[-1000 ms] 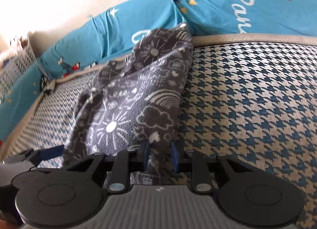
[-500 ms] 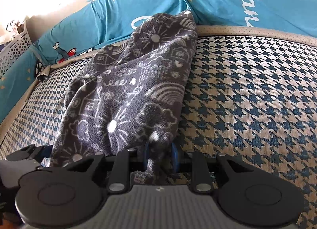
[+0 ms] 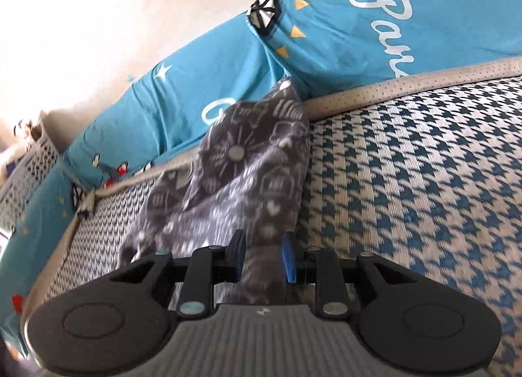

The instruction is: Fold clothes

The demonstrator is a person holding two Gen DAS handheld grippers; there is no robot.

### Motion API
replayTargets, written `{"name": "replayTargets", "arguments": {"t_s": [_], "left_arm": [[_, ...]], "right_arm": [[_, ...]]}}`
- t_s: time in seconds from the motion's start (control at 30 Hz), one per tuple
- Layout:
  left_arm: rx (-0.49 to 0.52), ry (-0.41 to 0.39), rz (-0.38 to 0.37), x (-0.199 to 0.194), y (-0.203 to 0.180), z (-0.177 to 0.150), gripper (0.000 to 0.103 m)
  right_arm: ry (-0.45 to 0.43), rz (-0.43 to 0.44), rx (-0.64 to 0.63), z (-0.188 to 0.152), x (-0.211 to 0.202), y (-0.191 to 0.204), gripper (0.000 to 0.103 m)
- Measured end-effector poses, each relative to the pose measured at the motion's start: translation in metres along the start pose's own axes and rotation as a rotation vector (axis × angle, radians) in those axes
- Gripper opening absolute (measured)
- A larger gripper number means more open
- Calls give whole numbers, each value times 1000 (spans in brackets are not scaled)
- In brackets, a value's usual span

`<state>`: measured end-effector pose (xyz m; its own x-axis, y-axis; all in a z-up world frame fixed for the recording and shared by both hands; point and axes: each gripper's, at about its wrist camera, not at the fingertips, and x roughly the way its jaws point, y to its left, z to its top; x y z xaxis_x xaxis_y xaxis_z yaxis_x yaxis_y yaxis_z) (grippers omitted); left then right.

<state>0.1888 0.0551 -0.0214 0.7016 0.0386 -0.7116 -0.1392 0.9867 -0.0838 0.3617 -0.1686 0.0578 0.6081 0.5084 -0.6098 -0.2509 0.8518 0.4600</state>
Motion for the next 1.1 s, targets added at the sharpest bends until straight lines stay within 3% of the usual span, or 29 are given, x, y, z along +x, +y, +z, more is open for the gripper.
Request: {"name": "replayTargets", "arguments": {"t_s": [0.17, 0.47, 0.73, 0.9, 1.0, 1.03, 1.1], "left_arm": [[2, 16, 14, 7, -3, -3, 103], [8, 42, 8, 15, -4, -9, 103], [-2, 51, -3, 18, -3, -10, 103], [-3, 51, -4, 18, -4, -11, 103], [-1, 52, -1, 18, -5, -10, 103], [0, 52, 0, 18, -5, -10, 103], [1, 54, 3, 18, -6, -10, 103]], "right_arm": [[-32, 26, 90, 20, 26, -19, 38], [-12, 115, 291, 45, 73, -60, 40], [-31, 187, 331, 47, 99, -65, 41], [-46, 192, 282, 47, 110, -53, 44], [-51, 197, 263, 45, 119, -48, 33], [-47, 198, 261, 44, 122, -47, 24], [-57, 188, 255, 41, 124, -44, 20]]}}
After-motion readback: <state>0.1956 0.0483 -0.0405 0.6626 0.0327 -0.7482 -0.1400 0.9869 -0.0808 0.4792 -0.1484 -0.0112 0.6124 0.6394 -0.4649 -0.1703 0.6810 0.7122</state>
